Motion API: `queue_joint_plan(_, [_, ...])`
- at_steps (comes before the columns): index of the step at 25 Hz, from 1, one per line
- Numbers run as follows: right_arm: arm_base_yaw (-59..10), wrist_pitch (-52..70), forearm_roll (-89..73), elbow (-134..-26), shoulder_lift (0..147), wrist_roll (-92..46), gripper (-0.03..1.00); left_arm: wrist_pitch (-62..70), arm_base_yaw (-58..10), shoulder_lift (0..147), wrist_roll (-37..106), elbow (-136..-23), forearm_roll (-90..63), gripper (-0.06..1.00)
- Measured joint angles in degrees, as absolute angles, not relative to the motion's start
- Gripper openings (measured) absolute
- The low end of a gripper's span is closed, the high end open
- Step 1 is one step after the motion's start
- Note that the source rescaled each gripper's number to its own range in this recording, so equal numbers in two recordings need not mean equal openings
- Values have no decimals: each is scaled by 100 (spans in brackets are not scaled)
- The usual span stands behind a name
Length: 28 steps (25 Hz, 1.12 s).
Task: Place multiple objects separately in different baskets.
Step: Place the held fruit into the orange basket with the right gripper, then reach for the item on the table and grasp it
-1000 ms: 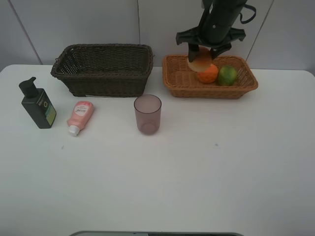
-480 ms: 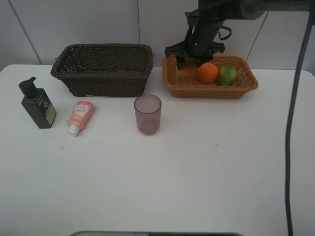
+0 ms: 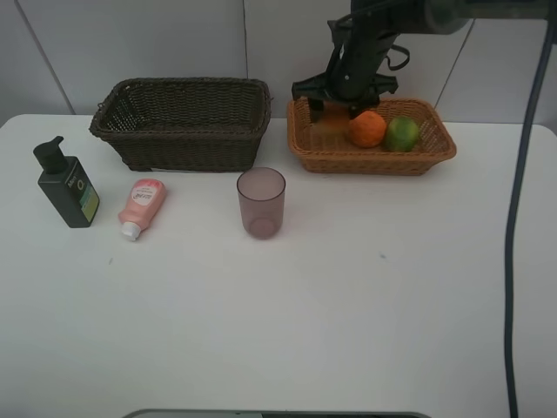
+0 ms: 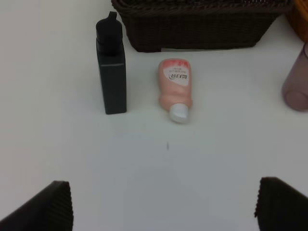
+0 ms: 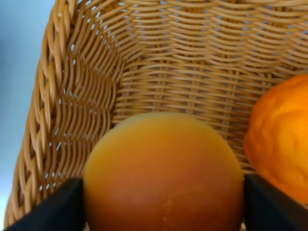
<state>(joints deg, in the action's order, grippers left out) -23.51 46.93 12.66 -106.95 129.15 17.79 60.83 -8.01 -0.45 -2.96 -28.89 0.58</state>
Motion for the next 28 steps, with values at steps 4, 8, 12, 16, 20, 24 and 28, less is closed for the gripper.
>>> queue_joint_plan(4, [-2368,4726,1273,-10695,12866,1779,60,6083,-801,-45,-296,-2889,58,98])
queue_joint_plan(8, [-2396,4804,1283,-10699,12660,1779,79,6083,-801,-45,-296,-2889,58,98])
queue_joint_plan(12, [-2408,5218,1283,-10706,12430,1779,82,6083,-801,-45,-296,-2889,58,98])
queue_joint_plan(16, [-2431,5882,1232,-10472,11937,1779,83,6083,-801,-45,-296,-2889,58,98])
queue_joint_plan(20, [-2287,5900,1084,-9417,10968,1779,83,6083,-801,-45,-296,-2889,58,98])
queue_joint_plan(24, [-1912,5739,987,-7925,9780,1801,83,6083,-801,-45,-296,-2889,58,98])
queue_joint_plan(28, [-1391,5699,940,-6645,8576,1808,83,6083,-801,-45,-296,-2889,58,98])
